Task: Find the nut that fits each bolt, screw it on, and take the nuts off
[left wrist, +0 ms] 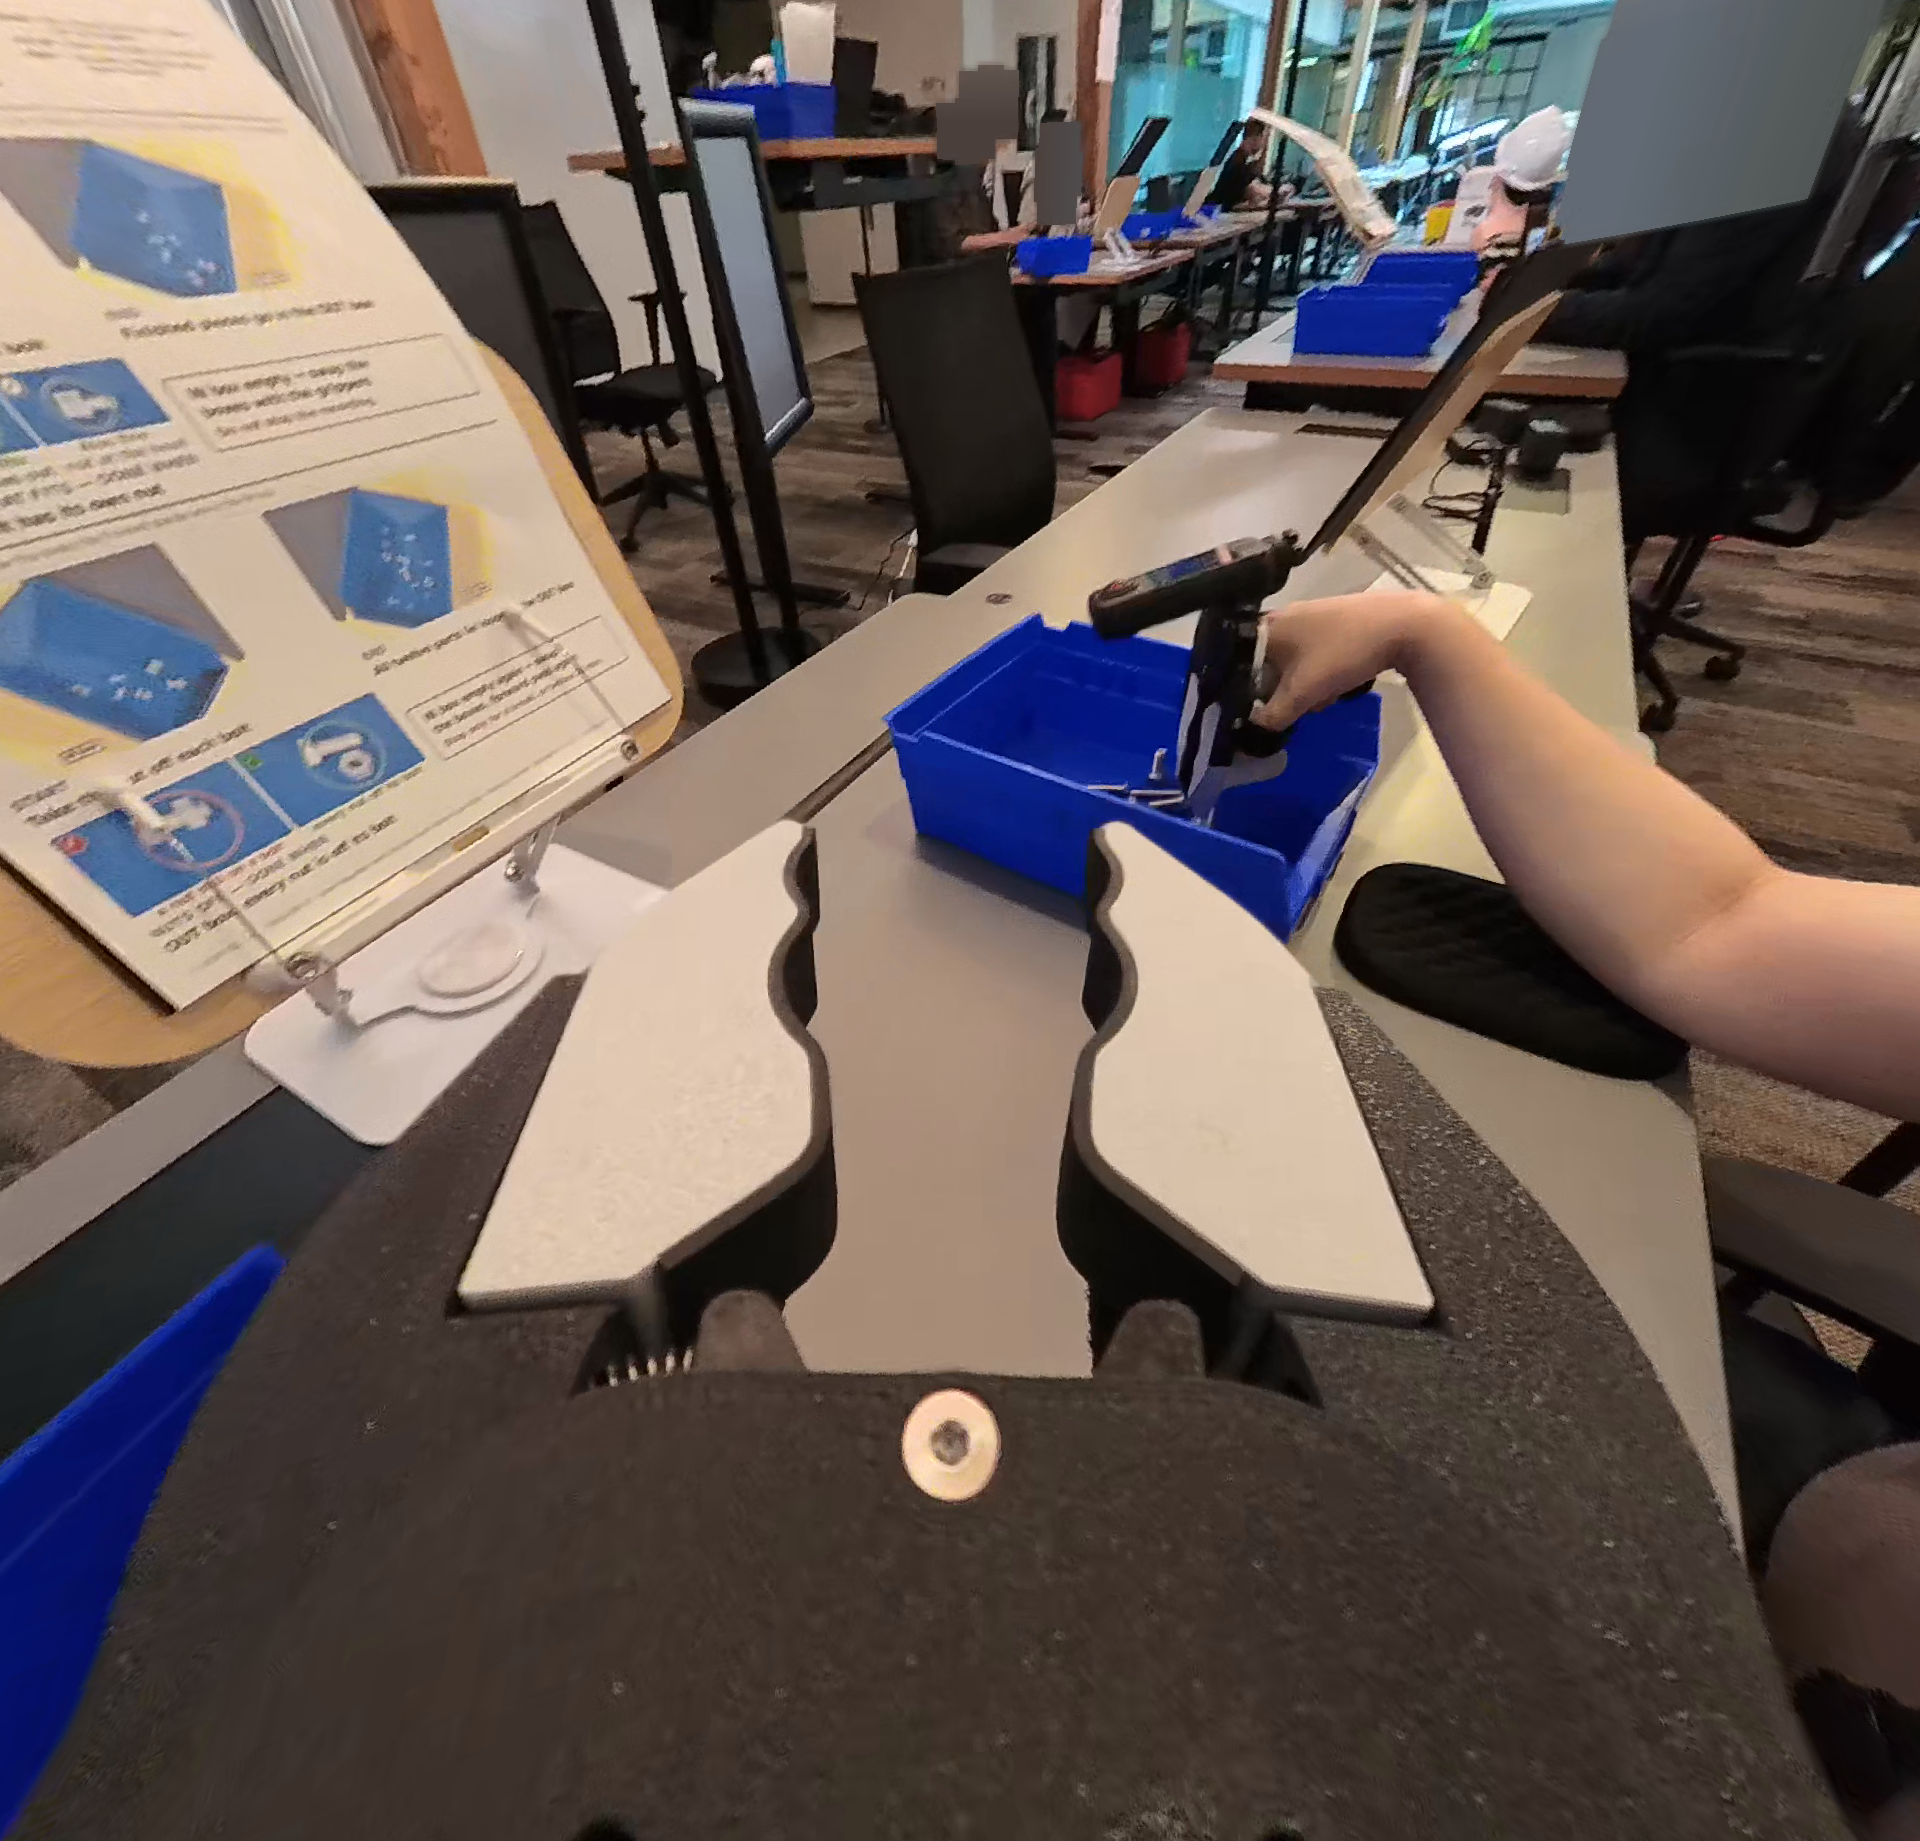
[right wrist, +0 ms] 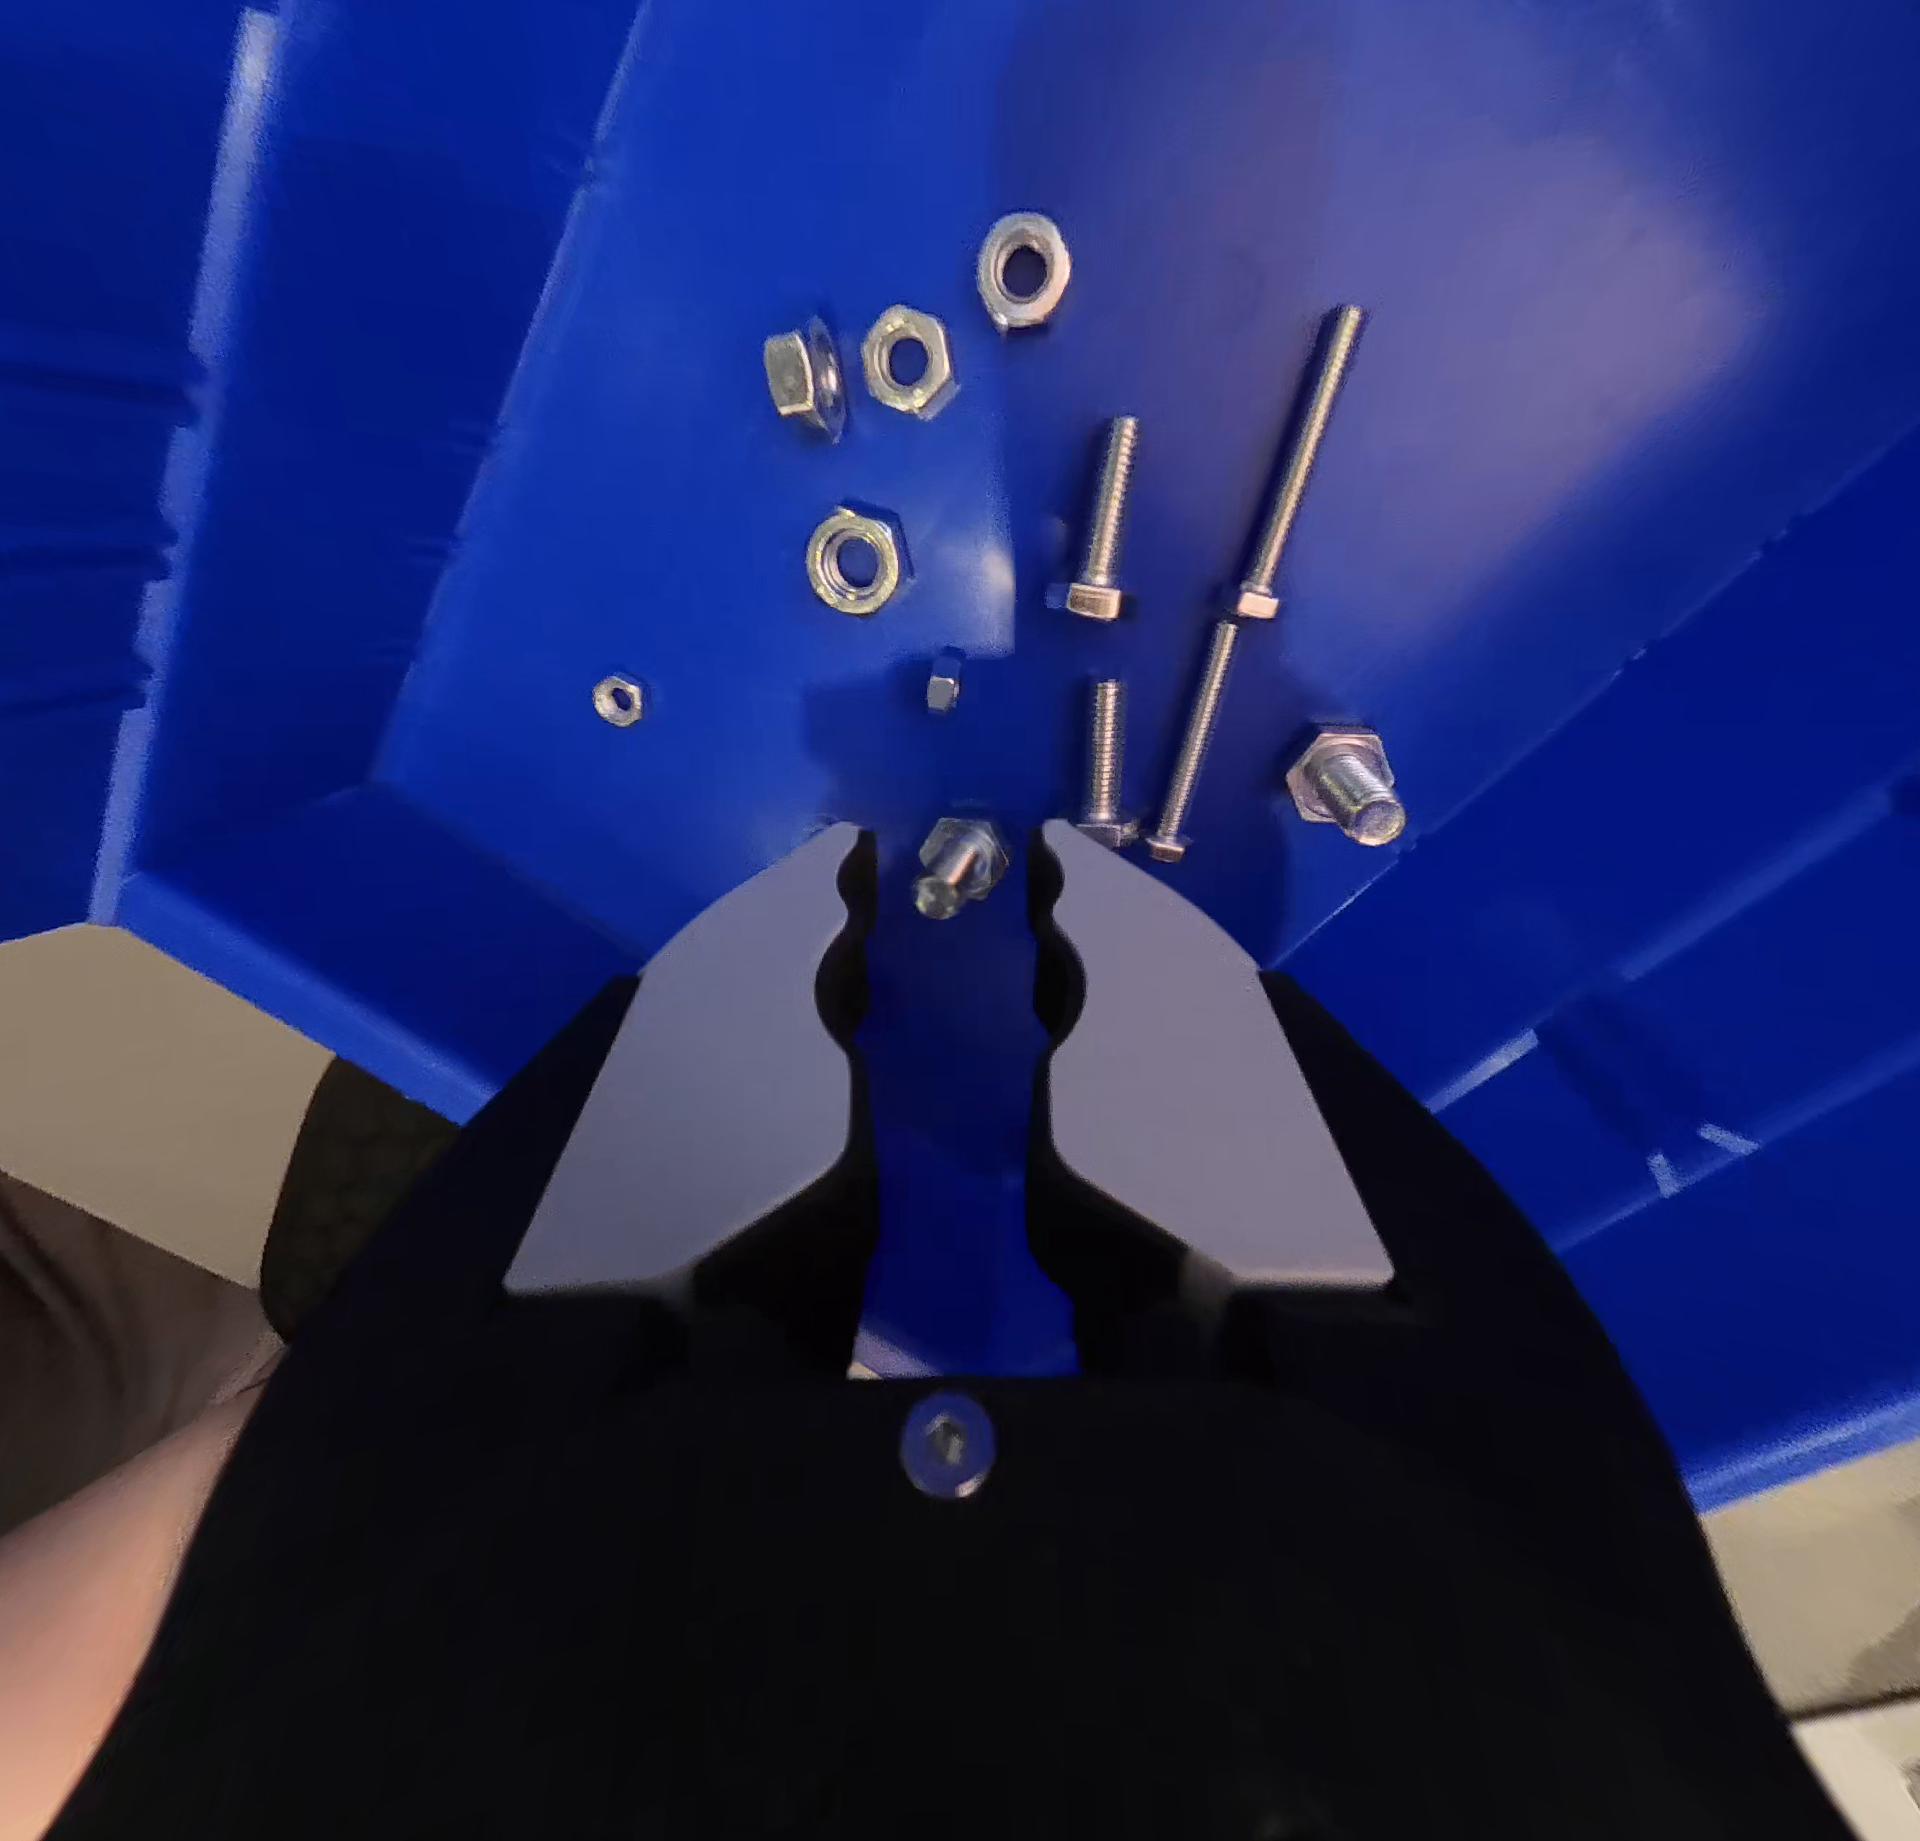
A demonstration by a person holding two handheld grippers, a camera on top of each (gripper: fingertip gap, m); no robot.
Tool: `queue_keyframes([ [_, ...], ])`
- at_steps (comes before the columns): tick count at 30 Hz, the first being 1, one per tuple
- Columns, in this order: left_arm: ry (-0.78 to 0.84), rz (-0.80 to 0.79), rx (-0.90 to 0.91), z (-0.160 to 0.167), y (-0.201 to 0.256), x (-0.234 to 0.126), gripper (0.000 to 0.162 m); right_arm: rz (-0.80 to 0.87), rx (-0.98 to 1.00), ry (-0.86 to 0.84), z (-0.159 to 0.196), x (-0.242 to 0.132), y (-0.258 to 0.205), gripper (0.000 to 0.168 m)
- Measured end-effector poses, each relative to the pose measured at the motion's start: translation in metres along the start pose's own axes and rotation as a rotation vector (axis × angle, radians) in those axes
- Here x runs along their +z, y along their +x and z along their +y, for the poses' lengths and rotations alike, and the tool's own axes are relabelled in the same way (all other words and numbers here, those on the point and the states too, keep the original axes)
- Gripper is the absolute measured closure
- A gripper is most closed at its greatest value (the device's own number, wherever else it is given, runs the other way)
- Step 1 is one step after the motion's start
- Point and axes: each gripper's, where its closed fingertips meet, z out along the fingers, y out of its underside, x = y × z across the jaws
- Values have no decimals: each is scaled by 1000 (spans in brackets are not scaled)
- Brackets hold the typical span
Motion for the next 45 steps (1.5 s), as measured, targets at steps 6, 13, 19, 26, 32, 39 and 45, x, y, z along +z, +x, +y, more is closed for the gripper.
queue_keyframes([
  [6, -72, -364, 53, 4, -66, -62, 114, 149, -44, 419, -24, -92, 4, 137],
  [13, -323, -816, -227, 90, -169, -194, 113, 326, 255, 588, 13, -129, 74, 130],
  [19, -497, -870, -528, 159, -184, -232, 111, 194, 410, 415, 29, -84, 80, 130],
  [26, -687, -831, -673, 212, -190, -219, 112, 124, 457, 316, 34, -62, 76, 143],
  [32, -816, -830, -804, 251, -196, -209, 121, 78, 439, 297, 30, -56, 69, 162],
  [39, -1021, -841, -826, 281, -188, -208, 151, 94, 425, 259, 29, -47, 71, 161],
  [45, -1046, -783, -825, 281, -180, -191, 160, 99, 415, 238, 27, -39, 74, 160],
])
